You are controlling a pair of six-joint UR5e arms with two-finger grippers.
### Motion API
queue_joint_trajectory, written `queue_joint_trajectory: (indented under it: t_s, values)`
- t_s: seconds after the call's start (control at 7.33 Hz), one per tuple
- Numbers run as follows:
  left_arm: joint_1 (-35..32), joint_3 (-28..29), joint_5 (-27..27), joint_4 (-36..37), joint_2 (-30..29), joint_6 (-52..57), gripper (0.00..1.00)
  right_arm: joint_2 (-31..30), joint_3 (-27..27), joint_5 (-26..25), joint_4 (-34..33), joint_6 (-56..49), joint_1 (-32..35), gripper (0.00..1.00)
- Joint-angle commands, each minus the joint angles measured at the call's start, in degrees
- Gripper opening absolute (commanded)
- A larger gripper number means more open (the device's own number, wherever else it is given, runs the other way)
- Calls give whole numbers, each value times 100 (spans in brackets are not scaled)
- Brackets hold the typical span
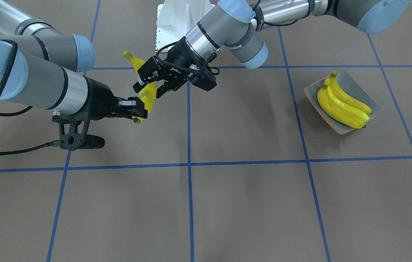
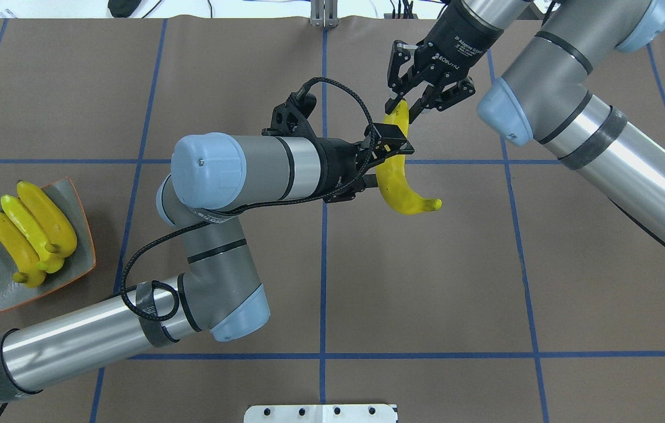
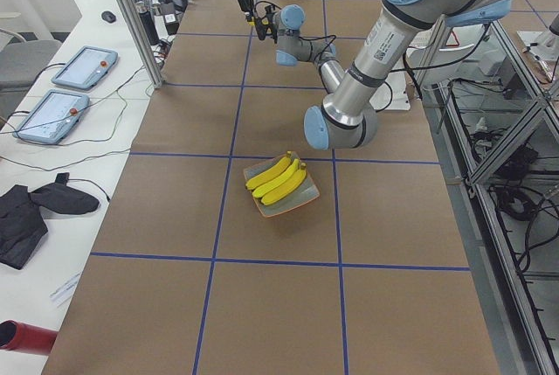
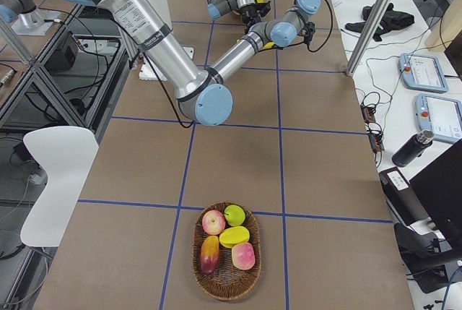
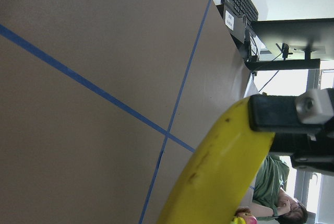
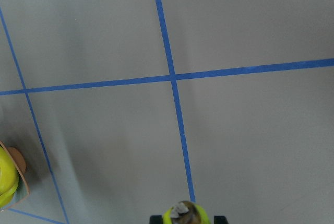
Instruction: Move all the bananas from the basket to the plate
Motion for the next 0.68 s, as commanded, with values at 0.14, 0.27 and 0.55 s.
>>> queue_joint_trajectory:
  t_s: [0.14,0.27,0.55]
  values:
    - [9,5,0,0,-19,-21,43,8,12,0,0,9,9,0]
    - [0,5,-9,0,-19,-29,11,-1,12,0,0,9,9,0]
    - [0,5,-35,0,7,6,0,-1,-6,0,53,18,9,0]
